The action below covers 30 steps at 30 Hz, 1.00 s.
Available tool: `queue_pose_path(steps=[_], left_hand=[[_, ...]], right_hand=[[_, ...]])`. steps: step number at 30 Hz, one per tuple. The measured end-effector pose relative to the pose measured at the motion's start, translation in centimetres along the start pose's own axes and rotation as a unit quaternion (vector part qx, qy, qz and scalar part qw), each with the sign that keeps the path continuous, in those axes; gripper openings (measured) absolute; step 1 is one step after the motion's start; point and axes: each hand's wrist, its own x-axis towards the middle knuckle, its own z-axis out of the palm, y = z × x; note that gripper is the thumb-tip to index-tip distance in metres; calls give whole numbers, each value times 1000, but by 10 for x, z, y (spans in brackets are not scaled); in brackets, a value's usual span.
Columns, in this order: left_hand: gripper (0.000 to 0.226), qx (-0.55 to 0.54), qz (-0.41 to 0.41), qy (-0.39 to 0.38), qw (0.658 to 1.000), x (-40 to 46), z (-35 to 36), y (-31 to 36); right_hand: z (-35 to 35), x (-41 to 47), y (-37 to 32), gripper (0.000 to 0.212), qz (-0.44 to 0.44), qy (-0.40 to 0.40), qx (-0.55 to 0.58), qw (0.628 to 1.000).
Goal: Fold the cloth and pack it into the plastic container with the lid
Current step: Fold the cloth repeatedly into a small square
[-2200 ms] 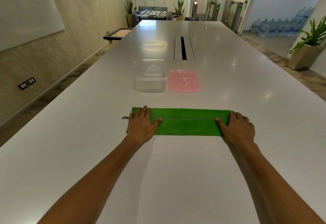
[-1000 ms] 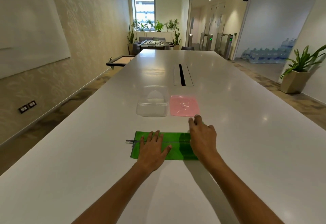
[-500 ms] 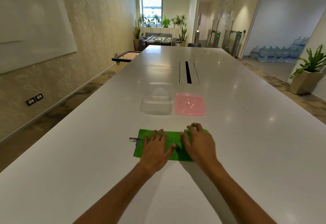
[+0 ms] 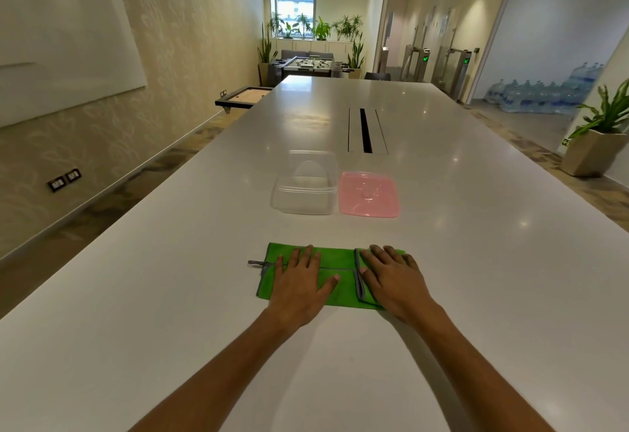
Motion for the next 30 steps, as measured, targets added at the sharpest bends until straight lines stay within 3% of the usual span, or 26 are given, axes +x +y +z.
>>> queue_pose_path(steps=[10,19,30], left_hand=[[82,19,-47,-5,999,13,-7,-29],[91,28,-152,5,988,17,-22,-57],[35,25,-86,93,992,12,-40,-45]], right_hand=[[7,1,1,52,8,4,3,1000],[8,1,2,53,6,6,6,1000],[6,3,2,54,1,8,8,1000]])
